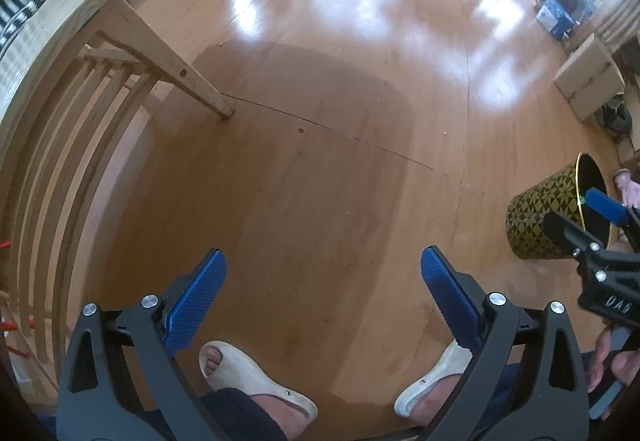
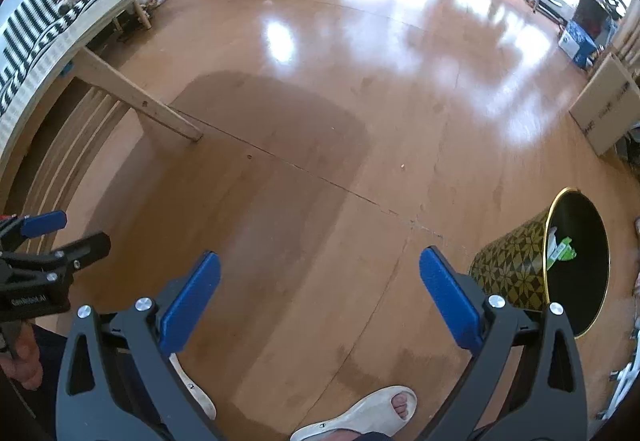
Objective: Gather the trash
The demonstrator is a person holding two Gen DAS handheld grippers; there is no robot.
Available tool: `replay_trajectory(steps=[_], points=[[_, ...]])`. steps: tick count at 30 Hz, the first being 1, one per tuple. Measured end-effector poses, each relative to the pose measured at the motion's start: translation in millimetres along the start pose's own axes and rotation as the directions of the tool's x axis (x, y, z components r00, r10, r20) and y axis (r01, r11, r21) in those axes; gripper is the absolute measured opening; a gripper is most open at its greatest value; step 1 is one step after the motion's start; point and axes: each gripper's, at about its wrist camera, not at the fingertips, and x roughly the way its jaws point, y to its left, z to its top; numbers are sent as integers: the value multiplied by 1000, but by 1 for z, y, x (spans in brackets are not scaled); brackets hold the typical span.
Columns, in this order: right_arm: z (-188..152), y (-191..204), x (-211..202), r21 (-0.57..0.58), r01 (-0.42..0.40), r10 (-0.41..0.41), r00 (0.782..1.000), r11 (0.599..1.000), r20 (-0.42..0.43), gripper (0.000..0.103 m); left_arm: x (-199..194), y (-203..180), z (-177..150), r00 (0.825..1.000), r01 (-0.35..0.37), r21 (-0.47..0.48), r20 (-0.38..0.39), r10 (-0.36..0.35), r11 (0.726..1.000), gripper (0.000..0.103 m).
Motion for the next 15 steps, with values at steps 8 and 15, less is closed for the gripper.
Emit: replay_trajectory(steps=[8,15], points=[[0,-8,-7,28,-6,6,1000,1000,8,96,0,-6,2,999,-35,22,23,35,999,95],[-2,-9,-8,32,0,-1,1000,1000,10,96,-2,-6,2,999,-35,25,27,34,999,95]])
